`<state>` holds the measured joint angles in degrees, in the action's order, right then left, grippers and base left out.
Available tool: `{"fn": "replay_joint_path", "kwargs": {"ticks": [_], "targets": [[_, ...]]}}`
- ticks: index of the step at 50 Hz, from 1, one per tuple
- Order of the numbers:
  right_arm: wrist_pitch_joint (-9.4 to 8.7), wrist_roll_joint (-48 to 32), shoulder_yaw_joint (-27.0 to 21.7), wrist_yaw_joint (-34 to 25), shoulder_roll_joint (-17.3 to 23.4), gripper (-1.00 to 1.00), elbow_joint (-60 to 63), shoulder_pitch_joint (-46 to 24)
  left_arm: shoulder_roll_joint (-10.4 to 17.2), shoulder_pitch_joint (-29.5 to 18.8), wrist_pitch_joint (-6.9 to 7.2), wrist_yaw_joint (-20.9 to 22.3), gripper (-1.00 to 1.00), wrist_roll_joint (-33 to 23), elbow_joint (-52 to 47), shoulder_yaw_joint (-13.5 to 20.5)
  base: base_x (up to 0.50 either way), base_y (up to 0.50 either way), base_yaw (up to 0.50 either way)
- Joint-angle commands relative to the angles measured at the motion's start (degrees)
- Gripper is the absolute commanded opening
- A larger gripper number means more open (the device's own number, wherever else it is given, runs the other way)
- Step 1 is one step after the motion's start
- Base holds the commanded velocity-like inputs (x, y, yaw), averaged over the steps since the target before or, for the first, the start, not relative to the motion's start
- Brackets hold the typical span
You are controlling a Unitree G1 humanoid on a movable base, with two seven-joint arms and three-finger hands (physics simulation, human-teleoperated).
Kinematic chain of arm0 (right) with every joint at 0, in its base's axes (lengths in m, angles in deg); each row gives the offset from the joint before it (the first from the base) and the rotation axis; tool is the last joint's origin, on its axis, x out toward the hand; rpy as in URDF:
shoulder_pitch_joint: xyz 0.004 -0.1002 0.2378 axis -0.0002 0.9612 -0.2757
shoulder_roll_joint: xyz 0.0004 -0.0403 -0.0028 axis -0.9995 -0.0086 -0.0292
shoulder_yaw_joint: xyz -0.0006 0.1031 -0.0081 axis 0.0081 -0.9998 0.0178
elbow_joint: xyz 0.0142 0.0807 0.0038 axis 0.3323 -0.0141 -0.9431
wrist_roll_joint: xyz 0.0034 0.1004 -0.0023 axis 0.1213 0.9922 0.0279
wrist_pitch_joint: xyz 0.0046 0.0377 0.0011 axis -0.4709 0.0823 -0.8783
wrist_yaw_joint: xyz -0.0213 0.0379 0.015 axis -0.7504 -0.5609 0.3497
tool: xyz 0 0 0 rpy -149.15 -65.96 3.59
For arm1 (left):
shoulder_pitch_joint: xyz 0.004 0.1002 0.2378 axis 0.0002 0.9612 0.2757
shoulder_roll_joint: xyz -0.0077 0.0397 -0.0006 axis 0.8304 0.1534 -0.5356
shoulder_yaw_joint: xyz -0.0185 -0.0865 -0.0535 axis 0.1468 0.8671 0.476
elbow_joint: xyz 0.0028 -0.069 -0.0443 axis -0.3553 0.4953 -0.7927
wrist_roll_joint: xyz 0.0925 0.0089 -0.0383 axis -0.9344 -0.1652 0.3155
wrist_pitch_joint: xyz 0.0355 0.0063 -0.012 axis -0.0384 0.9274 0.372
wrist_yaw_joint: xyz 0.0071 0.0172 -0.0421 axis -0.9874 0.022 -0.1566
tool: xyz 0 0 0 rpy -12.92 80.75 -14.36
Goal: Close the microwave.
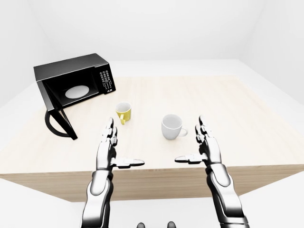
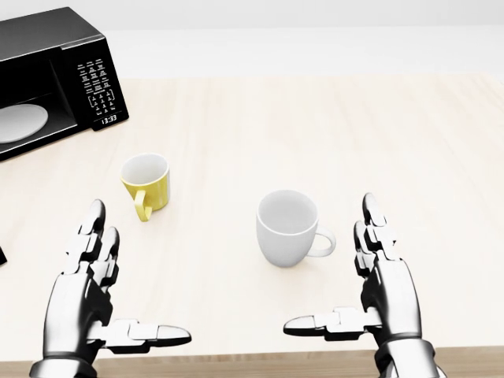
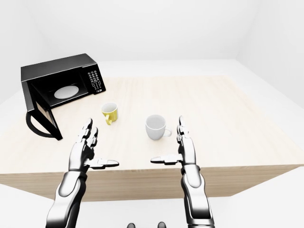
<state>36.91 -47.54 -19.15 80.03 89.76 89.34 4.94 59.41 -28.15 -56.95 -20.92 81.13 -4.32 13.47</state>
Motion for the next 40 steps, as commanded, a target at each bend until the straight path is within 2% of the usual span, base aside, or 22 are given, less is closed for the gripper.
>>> {"fn": "replay_joint_path", "kwargs": {"ticks": [1,18,25,40], "targets": [[-2.28,-0.2,0.6,-0.4,-0.3,1.00,9.6,4.0,-0.3,5.5,1.54,1.5,1.00,0.9,-10.8,-0.1,0.00,0.00,0.00],[-2.28,-0.5,1.2,-0.5,-0.7,1.00,20.9,9.0,-0.9,10.4,1.54,3.3,1.00,2.0,-18.6,0.1,0.00,0.00,0.00],[-2.28,-0.6,1.8,-0.9,-0.9,1.00,27.1,12.3,-1.2,14.9,1.54,4.6,1.00,3.0,-25.3,-0.3,0.00,0.00,0.00],[-2.28,-0.9,4.0,-1.0,-0.5,1.00,34.5,16.6,-1.6,17.6,1.54,5.8,1.00,4.1,-29.3,0.1,0.00,0.00,0.00]]}}
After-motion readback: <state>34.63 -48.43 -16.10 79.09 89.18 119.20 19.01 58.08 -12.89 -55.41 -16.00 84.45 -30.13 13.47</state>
